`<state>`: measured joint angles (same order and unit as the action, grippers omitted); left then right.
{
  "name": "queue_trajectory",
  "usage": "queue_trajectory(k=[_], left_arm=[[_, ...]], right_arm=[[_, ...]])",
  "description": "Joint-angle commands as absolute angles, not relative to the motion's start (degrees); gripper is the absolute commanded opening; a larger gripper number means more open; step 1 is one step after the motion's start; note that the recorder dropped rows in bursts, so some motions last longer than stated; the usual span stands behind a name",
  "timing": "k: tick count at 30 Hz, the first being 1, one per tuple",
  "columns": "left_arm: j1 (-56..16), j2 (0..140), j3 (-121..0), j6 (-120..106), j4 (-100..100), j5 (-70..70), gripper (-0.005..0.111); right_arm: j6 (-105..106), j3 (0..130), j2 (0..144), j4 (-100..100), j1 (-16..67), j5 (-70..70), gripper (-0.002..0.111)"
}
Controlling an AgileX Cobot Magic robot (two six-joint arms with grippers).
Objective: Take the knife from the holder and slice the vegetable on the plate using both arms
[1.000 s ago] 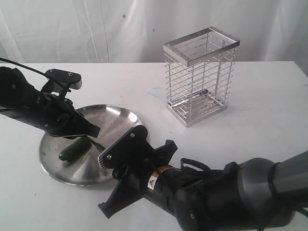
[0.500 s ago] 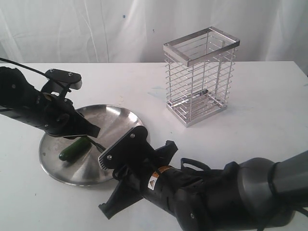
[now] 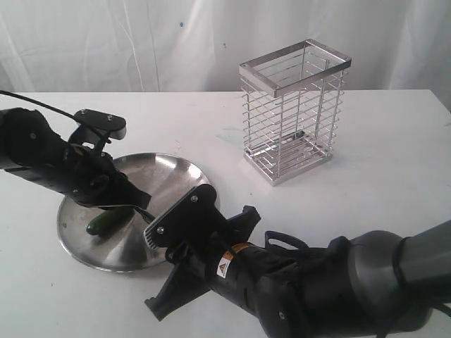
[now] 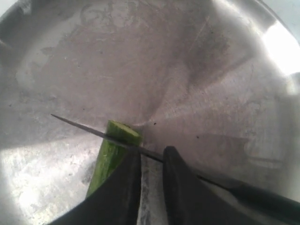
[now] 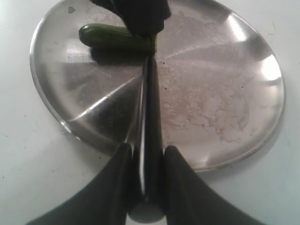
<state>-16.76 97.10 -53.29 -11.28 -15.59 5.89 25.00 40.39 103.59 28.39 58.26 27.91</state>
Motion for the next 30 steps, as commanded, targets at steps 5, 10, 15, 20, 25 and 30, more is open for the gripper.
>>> queue_trajectory(k=[5, 10, 15, 20, 25, 30], left_arm=[[-17.86, 98.25, -54.25, -12.85, -14.96, 5.13, 0.024], [-16.58, 91.98, -56.34, -12.85, -14.50, 6.01, 0.024], [-16.12, 92.44, -56.44, -13.93, -14.10, 7.11, 0.024], [-16.12, 94.61, -56.44, -13.93, -13.59, 6.87, 0.024], [-16.12, 96.74, -56.44, -13.93, -12.51, 5.42, 0.024], [-16.12, 98.30, -56.44, -13.93, -12.33, 4.09, 0.024]], right_arm=[[25.47, 40.57, 103.52, 28.48, 58.19, 26.81, 0.000], [25.47, 40.57, 103.59, 28.48, 58.19, 26.57, 0.000], [25.47, 40.57, 104.92, 28.48, 58.19, 25.35, 0.000], [25.47, 40.57, 105.59, 28.48, 58.19, 25.35, 0.000], [25.47, 40.57, 105.58, 28.59, 58.19, 25.20, 0.000], [25.35, 40.57, 105.58, 28.59, 58.19, 24.93, 0.000]])
